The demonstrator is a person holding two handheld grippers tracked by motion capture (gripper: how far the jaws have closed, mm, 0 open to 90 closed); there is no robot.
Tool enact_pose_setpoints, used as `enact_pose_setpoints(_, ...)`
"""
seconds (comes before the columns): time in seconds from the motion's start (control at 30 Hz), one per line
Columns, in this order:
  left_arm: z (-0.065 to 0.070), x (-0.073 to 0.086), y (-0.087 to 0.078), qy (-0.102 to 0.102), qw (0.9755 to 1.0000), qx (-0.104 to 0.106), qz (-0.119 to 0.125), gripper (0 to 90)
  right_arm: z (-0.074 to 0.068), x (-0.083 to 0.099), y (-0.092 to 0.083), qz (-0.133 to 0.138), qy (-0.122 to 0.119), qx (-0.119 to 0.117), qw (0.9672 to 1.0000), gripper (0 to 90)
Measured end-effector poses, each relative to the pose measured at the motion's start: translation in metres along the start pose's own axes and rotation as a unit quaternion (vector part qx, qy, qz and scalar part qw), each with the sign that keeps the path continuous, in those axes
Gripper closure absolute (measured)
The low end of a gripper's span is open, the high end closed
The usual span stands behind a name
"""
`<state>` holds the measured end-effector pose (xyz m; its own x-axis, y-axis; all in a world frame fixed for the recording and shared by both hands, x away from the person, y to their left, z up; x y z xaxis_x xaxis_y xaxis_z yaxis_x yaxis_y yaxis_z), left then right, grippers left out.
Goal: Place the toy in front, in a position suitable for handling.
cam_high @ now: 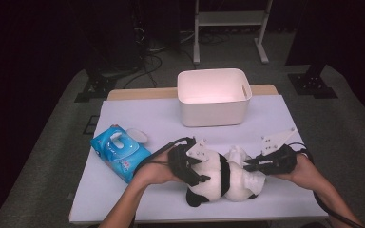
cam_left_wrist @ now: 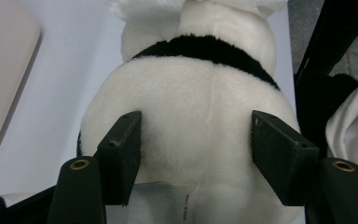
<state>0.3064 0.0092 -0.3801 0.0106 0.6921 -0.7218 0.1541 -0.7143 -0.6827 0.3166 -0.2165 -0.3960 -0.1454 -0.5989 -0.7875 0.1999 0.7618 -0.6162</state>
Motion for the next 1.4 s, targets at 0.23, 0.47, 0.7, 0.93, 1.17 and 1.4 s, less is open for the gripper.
enact_pose_setpoints(0.23,0.008,-0.001,0.001,0.021,0.9998,-0.001,-0.001,36.0,0.005,-0.030,0.023,0.002,-0.017,-0.020,0.9997,80.9)
enact_pose_setpoints(0.47,0.011,0.002,0.000,0.019,0.9998,-0.010,0.002,37.0,0.011,-0.029,0.025,0.009,-0.011,-0.026,0.9995,80.9)
enact_pose_setpoints(0.7,0.014,0.002,-0.001,0.024,0.9996,-0.014,-0.003,37.1,0.017,0.000,-0.002,0.019,0.027,-0.005,0.9994,80.7)
enact_pose_setpoints(0.93,0.016,0.000,0.000,0.034,0.9992,-0.014,-0.013,37.2,0.018,0.006,-0.007,0.018,0.037,-0.004,0.9991,80.6)
enact_pose_setpoints(1.17,0.015,0.001,0.000,0.035,0.9993,-0.013,-0.011,37.3,0.023,-0.023,0.019,0.011,0.008,-0.024,0.9996,80.4)
enact_pose_setpoints(1.4,0.014,0.003,-0.001,0.037,0.9991,-0.019,-0.012,38.0,0.024,-0.031,0.030,0.005,0.000,-0.027,0.9996,80.3)
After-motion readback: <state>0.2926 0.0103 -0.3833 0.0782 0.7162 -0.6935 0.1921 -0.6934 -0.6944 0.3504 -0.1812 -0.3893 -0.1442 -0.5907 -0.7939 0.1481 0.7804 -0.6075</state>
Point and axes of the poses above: each handheld gripper's, and its own axes: y roughly forward along the jaws, x roughly out of its underside, z roughly to its right, the point moved 5 cm from there along y, roughly forward along the jaws, and after that the axes turned 8 degrees about z, right-handed, at the moved point
